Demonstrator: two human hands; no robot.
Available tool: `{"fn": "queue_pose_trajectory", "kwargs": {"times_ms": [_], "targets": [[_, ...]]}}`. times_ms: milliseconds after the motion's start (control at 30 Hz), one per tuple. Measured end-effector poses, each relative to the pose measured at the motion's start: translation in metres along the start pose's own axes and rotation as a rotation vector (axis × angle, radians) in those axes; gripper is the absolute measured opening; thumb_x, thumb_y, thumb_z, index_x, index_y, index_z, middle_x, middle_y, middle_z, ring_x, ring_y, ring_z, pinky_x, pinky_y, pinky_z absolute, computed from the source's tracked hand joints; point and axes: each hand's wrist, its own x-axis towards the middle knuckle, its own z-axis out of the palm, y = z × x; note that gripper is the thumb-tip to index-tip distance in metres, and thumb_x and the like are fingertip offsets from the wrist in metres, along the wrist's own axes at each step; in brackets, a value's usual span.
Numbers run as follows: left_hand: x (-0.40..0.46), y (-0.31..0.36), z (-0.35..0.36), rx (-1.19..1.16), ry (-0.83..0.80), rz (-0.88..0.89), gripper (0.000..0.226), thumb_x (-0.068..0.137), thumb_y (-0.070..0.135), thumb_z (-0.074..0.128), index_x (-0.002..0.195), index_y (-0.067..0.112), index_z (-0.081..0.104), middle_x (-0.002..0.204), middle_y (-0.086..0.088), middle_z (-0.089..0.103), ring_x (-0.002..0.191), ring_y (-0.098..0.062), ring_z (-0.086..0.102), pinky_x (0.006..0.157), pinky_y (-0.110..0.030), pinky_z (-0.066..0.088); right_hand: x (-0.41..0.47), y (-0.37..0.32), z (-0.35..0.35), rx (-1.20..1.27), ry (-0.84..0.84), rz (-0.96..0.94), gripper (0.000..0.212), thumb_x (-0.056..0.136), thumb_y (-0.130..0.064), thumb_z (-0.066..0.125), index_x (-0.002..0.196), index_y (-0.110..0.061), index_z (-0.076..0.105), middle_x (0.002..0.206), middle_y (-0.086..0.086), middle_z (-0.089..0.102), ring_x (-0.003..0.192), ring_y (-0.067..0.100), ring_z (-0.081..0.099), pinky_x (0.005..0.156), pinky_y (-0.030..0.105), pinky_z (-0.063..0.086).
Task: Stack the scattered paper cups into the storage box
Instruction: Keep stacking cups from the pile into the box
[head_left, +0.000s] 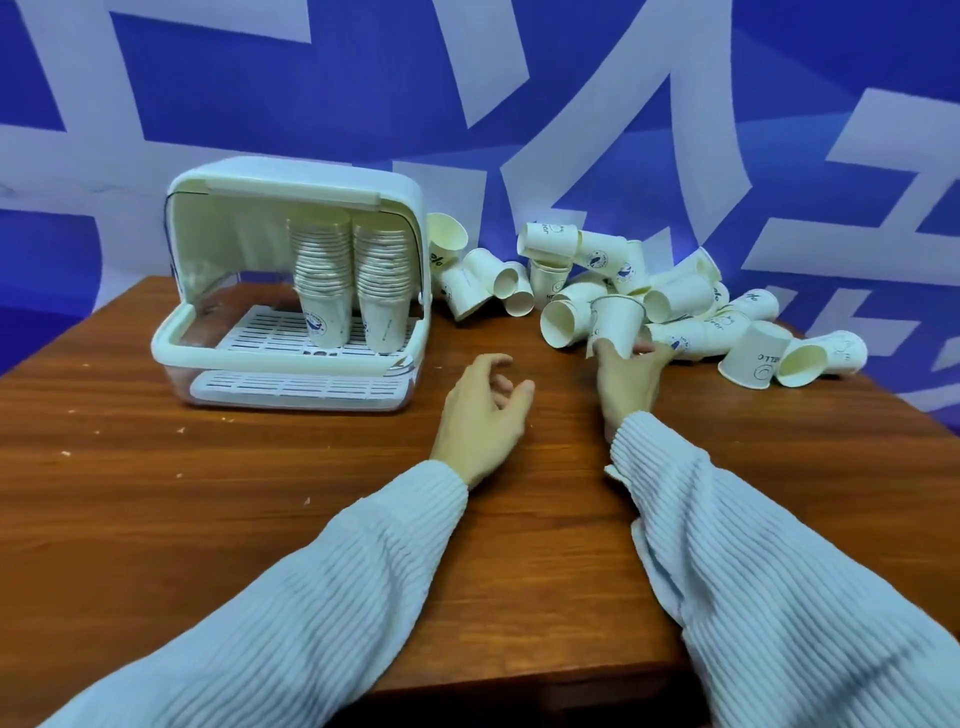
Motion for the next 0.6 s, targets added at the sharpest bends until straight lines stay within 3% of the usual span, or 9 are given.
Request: {"fn": "queue_pose_trajectory", "kwargs": {"times_ms": [100, 167, 233, 300, 367, 433, 500, 600], "targets": [[0.001, 0.004, -0.002, -0.206, -0.053, -0.105, 0.079, 0.094, 0.053, 0.066, 0.158, 0.029, 0.026, 0.142, 0.005, 0.05, 0.107, -0.001, 0.06, 0.083, -0.019, 0.049, -0.046, 0.002, -0.014, -0.037, -0.349, -0.177, 0.049, 0.09, -0.022, 0.075, 0.127, -0.017, 0.044, 0.107, -0.004, 0.055, 0.093, 0.014, 0.06, 0.071, 0.02, 0.046], [0.002, 0.002, -0.004, -0.286, -0.033, -0.137, 0.094, 0.091, 0.051, 0.071, 0.162, 0.03, 0.013, 0.152, 0.0, 0.043, 0.119, -0.003, 0.056, 0.101, -0.028, 0.046, -0.064, 0.003, -0.022, -0.061, -0.664, -0.21, 0.04, 0.091, -0.019, 0.077, 0.119, -0.021, 0.048, 0.109, 0.003, 0.061, 0.091, 0.014, 0.062, 0.077, 0.018, 0.052], [0.005, -0.001, -0.008, -0.217, 0.057, -0.141, 0.095, 0.09, 0.046, 0.075, 0.162, 0.026, 0.015, 0.157, -0.002, 0.039, 0.136, -0.013, 0.046, 0.115, -0.034, 0.037, -0.065, 0.001, -0.022, -0.08, -0.848, -0.248, 0.022, 0.094, -0.025, 0.073, 0.11, -0.022, 0.058, 0.107, 0.003, 0.066, 0.094, 0.01, 0.064, 0.089, 0.027, 0.052], [0.007, -0.003, -0.012, -0.185, 0.151, -0.132, 0.093, 0.089, 0.045, 0.076, 0.16, 0.025, 0.02, 0.158, -0.001, 0.039, 0.142, -0.017, 0.041, 0.118, -0.035, 0.033, -0.056, -0.007, -0.015, -0.086, -0.796, -0.294, 0.018, 0.096, -0.039, 0.065, 0.096, -0.022, 0.071, 0.107, -0.003, 0.071, 0.101, 0.006, 0.064, 0.098, 0.031, 0.048], [0.008, -0.004, -0.017, -0.204, 0.201, -0.104, 0.091, 0.088, 0.047, 0.077, 0.159, 0.028, 0.022, 0.154, 0.001, 0.042, 0.14, -0.016, 0.043, 0.117, -0.037, 0.036, -0.034, -0.016, 0.0, -0.179, -0.59, -0.331, 0.025, 0.095, -0.046, 0.062, 0.087, -0.027, 0.076, 0.113, -0.003, 0.072, 0.112, 0.008, 0.062, 0.102, 0.033, 0.044], [0.008, -0.003, -0.02, -0.21, 0.217, -0.073, 0.09, 0.087, 0.048, 0.077, 0.157, 0.03, 0.024, 0.151, 0.004, 0.044, 0.137, -0.016, 0.045, 0.116, -0.038, 0.039, -0.01, -0.019, 0.018, -0.421, -0.433, -0.351, 0.022, 0.091, -0.05, 0.061, 0.101, -0.037, 0.077, 0.137, 0.003, 0.062, 0.133, 0.02, 0.053, 0.113, 0.039, 0.039], [0.008, -0.003, -0.019, -0.198, 0.202, -0.05, 0.091, 0.087, 0.047, 0.077, 0.158, 0.031, 0.022, 0.154, 0.004, 0.042, 0.139, -0.014, 0.044, 0.116, -0.038, 0.039, 0.01, -0.016, 0.032, -0.656, -0.423, -0.262, 0.038, 0.094, -0.047, 0.06, 0.131, -0.039, 0.067, 0.163, 0.011, 0.034, 0.15, 0.032, 0.033, 0.122, 0.041, 0.028], [0.009, -0.004, -0.018, -0.173, 0.189, -0.03, 0.098, 0.08, 0.058, 0.075, 0.158, 0.036, 0.019, 0.156, 0.003, 0.041, 0.139, -0.014, 0.045, 0.116, -0.042, 0.041, 0.026, -0.014, 0.048, -0.834, -0.405, -0.184, 0.057, 0.097, -0.047, 0.058, 0.152, -0.032, 0.049, 0.171, 0.014, 0.011, 0.152, 0.04, 0.024, 0.122, 0.046, 0.025]]}}
